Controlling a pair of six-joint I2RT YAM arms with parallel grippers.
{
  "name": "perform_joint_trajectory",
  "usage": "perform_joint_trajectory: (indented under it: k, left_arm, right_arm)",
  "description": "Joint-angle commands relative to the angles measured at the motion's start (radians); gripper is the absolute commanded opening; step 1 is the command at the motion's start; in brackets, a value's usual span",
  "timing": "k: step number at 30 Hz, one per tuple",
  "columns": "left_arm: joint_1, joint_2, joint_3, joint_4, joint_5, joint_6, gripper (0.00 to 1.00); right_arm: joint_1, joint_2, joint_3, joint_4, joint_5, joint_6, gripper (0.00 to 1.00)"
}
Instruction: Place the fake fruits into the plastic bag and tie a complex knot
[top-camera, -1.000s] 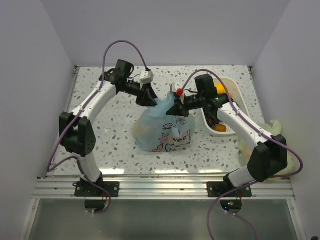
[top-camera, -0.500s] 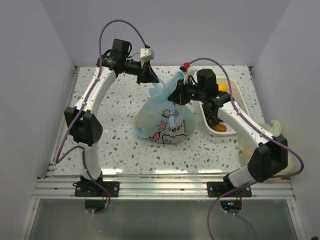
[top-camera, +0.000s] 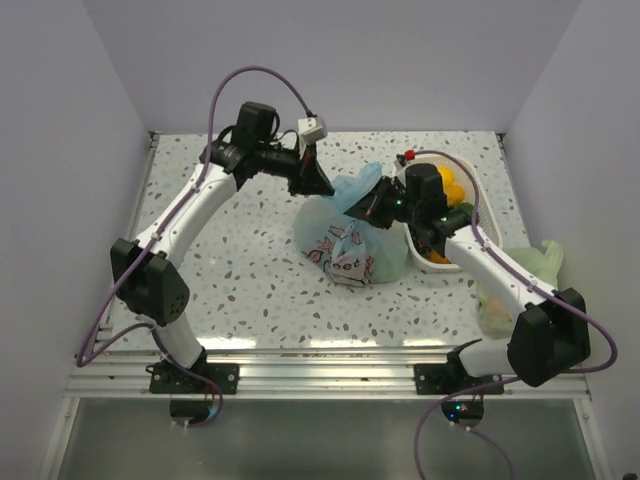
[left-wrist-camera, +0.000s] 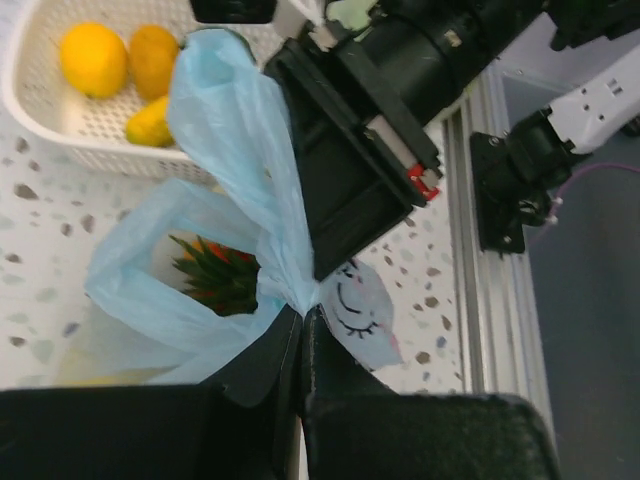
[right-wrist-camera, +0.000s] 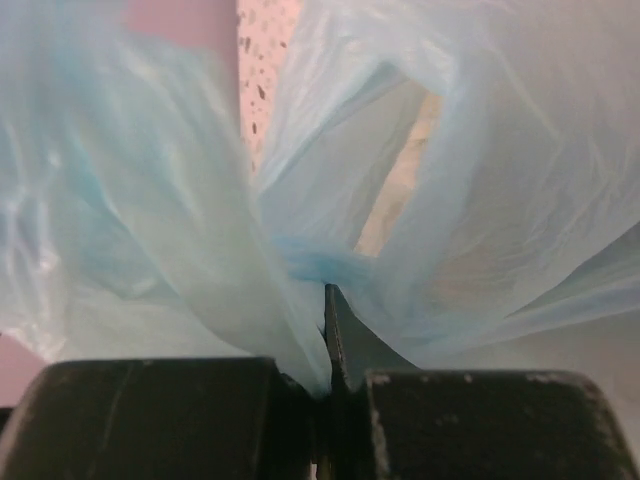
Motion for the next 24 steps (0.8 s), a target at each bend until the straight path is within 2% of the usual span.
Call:
perform_joint_trajectory:
  k: [1,3,4,6,7,8,11,13,15,17,18,19,21,22,23,24]
  left_arm:
    - [-0.01,-0.113,-0.225,0.197,-0.053,-0.234,0.0]
    - [-0.01,-0.174,-0.349,0.324,-0.026,-0.347,0.0]
    - [-0.013,-0.214,-0.386,0.369,-0.024,-0.469,0.0]
    - [-0.017,-0.254,-0.468,0.52,-0.027,-0.592,0.0]
    - [-0.025,-0.301,-0.555,0.577,-0.03,-0.685,0.0]
    - [-0.033,-0.326,-0.597,0.693,-0.06,-0.721,0.0]
    - [-0.06,-0.411,-0.727,0.823,-0.154,-0.755,0.0]
    - [-0.088,-0.441,-0.787,0.848,-0.214,-0.747,0.0]
    - [-0.108,-0.438,-0.799,0.807,-0.307,-0.74,0.0]
    - [-0.126,-0.422,-0.806,0.768,-0.341,-0.711,0.0]
    - [-0.126,-0.415,-0.807,0.762,-0.349,-0.708,0.0]
    - [-0.123,-0.403,-0.803,0.756,-0.351,-0.686,0.0]
    - [-0.12,-0.394,-0.777,0.739,-0.348,-0.669,0.0]
    - [-0.117,-0.386,-0.769,0.742,-0.335,-0.657,0.0]
    - [-0.117,-0.383,-0.761,0.745,-0.312,-0.651,0.0]
    - [-0.114,-0.382,-0.744,0.746,-0.299,-0.643,0.0]
  right_arm:
    - [0.002,-0.005,-0.077,0.083,0.057,0.114,0.0]
    - [0.001,0.003,-0.099,0.097,0.082,0.082,0.0]
    - [0.002,0.008,-0.099,0.106,0.086,0.073,0.0]
    - [0.002,0.02,-0.091,0.126,0.089,0.067,0.0]
    - [0.001,0.026,-0.088,0.137,0.088,0.064,0.0]
    - [0.001,0.028,-0.073,0.14,0.085,0.059,0.0]
    - [0.001,0.04,-0.044,0.149,0.068,0.024,0.0]
    - [0.001,0.041,-0.036,0.154,0.059,-0.022,0.0]
    - [0.001,0.038,-0.024,0.135,0.033,-0.068,0.0]
    - [0.001,0.043,-0.021,0.132,-0.013,-0.14,0.0]
    - [-0.001,0.046,-0.011,0.114,-0.048,-0.178,0.05]
    - [0.001,0.054,0.025,0.088,-0.126,-0.285,0.21]
    - [-0.004,0.049,0.056,-0.041,-0.162,-0.411,0.34]
    - [-0.008,0.042,0.064,-0.07,-0.182,-0.537,0.5]
    - [-0.016,0.017,0.07,-0.127,-0.177,-0.594,0.64]
    - [-0.031,0.002,0.067,-0.142,-0.18,-0.713,0.72]
